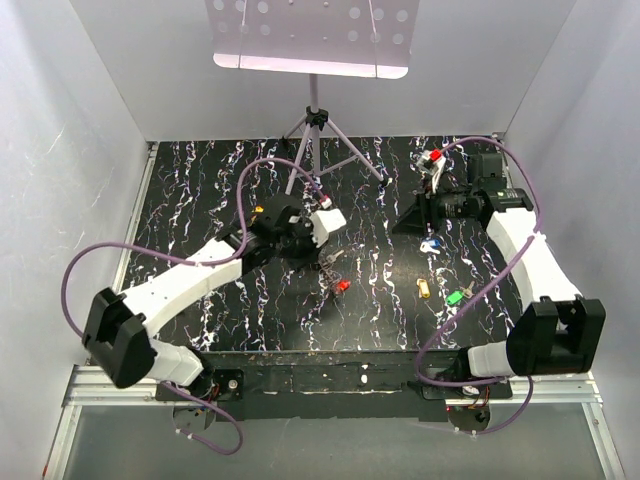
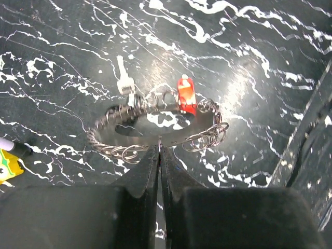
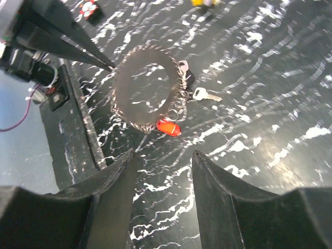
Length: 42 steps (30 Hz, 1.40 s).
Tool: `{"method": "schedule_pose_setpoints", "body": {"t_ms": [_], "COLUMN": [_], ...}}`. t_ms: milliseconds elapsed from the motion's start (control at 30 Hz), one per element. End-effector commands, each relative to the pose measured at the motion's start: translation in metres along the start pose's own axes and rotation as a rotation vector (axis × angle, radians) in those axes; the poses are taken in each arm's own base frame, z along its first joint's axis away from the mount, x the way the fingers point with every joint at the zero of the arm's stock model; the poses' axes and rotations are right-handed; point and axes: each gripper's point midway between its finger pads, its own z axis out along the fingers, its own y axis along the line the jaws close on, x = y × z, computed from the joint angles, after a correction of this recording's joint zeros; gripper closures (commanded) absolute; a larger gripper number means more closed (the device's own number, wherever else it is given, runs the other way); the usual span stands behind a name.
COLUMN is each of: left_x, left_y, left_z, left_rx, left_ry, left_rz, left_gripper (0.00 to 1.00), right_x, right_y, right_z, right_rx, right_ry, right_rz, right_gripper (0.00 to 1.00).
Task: Put the keys on the keyring
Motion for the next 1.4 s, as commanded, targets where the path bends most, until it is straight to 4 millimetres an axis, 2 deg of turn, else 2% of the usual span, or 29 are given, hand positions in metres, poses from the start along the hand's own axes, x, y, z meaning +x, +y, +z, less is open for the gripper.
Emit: {"method": "schedule_pose_setpoints", "body": {"t_ms": [0, 100, 200, 267, 367, 467, 600, 700, 733, 900, 1033, 1367], "left_x": [-0.003, -0.012, -0.027, -0.033, -0.039, -0.048, -0.056, -0.057, -0.057, -0.055, -0.058, -0.051], "left_y": [-0.019, -0.029, -0.034, -0.039, -0.046, -0.049, -0.056, -0.058, -0.060, -0.065, -0.068, -0.075], "left_z": [-0.032, -0.044, -0.056, -0.061, -0.063, -0.063, -0.050, -0.038, -0.035, -0.020, -0.018, -0.015], "left_rx": [0.065, 0.084, 0.072, 0.076, 0.092, 0.101, 0.150, 0.164, 0.169, 0.182, 0.188, 0.190], "left_ry": [-0.078, -0.159, -0.260, -0.316, -0.375, -0.422, -0.440, -0.434, -0.429, -0.396, -0.394, -0.407], "left_rz": [0.197, 0.241, 0.271, 0.293, 0.301, 0.262, 0.193, 0.168, 0.161, 0.140, 0.125, 0.102], "left_gripper": [1.00, 1.00, 1.00, 1.00, 1.00, 1.00, 1.00, 1.00, 1.00, 1.00, 1.00, 1.00], "right_x": [-0.005, -0.009, -0.024, -0.023, -0.006, 0.011, 0.036, 0.057, 0.049, 0.051, 0.056, 0.060], "right_y": [0.053, 0.062, 0.074, 0.082, 0.096, 0.113, 0.129, 0.133, 0.158, 0.158, 0.156, 0.145], "right_z": [0.007, 0.014, 0.033, 0.046, 0.056, 0.051, 0.044, 0.041, 0.037, 0.037, 0.040, 0.051], "right_rx": [-0.101, -0.134, -0.198, -0.240, -0.290, -0.313, -0.336, -0.342, -0.615, -0.615, -0.624, -0.608], "right_ry": [-0.001, 0.011, 0.031, 0.057, 0.099, 0.113, 0.131, 0.152, -0.100, -0.115, -0.119, -0.090], "right_rz": [-0.111, -0.135, -0.179, -0.186, -0.176, -0.182, -0.182, -0.156, -0.746, -0.772, -0.767, -0.724], "right_gripper": [0.47, 0.47, 0.47, 0.47, 0.47, 0.47, 0.47, 0.47, 0.36, 0.43, 0.44, 0.48]}}
